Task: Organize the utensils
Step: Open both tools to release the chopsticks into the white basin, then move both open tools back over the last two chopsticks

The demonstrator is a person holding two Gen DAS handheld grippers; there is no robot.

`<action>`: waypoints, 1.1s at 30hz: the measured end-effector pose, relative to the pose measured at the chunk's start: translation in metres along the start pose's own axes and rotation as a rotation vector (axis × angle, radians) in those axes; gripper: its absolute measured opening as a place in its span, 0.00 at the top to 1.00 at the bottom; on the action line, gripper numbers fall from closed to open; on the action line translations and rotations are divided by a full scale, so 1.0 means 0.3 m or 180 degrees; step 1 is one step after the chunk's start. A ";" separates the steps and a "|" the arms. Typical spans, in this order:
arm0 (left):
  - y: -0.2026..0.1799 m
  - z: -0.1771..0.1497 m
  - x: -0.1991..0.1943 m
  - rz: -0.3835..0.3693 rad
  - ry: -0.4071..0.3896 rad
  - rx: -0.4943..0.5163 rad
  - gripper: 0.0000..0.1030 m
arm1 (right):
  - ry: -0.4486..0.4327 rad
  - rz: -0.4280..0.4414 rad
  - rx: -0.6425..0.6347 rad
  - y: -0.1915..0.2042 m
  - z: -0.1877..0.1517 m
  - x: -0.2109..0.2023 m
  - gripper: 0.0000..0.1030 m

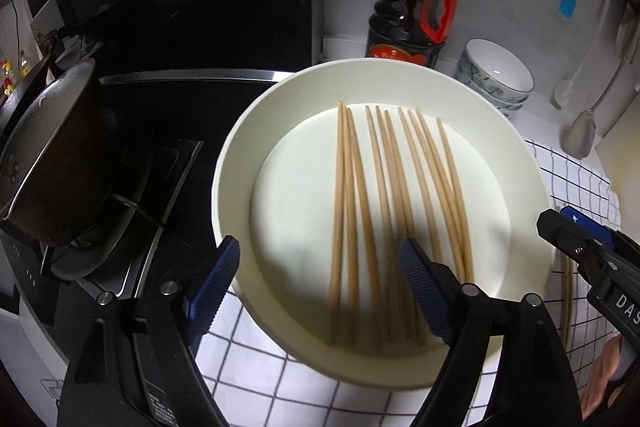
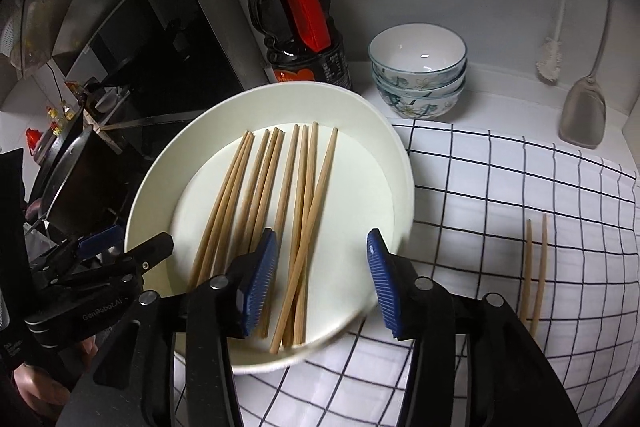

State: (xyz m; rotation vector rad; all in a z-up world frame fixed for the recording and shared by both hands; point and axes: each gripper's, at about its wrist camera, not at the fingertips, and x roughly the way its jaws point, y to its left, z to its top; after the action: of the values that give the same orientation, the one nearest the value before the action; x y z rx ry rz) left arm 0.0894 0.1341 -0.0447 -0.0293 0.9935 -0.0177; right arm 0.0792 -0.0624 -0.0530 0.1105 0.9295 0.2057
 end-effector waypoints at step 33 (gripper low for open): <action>-0.523 -0.238 -0.184 -0.0560 -0.0079 0.0597 0.11 | -0.0116 -0.0637 0.0562 -0.463 -0.361 -0.352 0.43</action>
State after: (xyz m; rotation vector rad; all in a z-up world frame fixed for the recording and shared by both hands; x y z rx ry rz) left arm -0.0009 -0.0224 -0.0323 0.0551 0.9584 -0.2709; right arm -0.0514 -0.2209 -0.0600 0.1825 0.9149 -0.0639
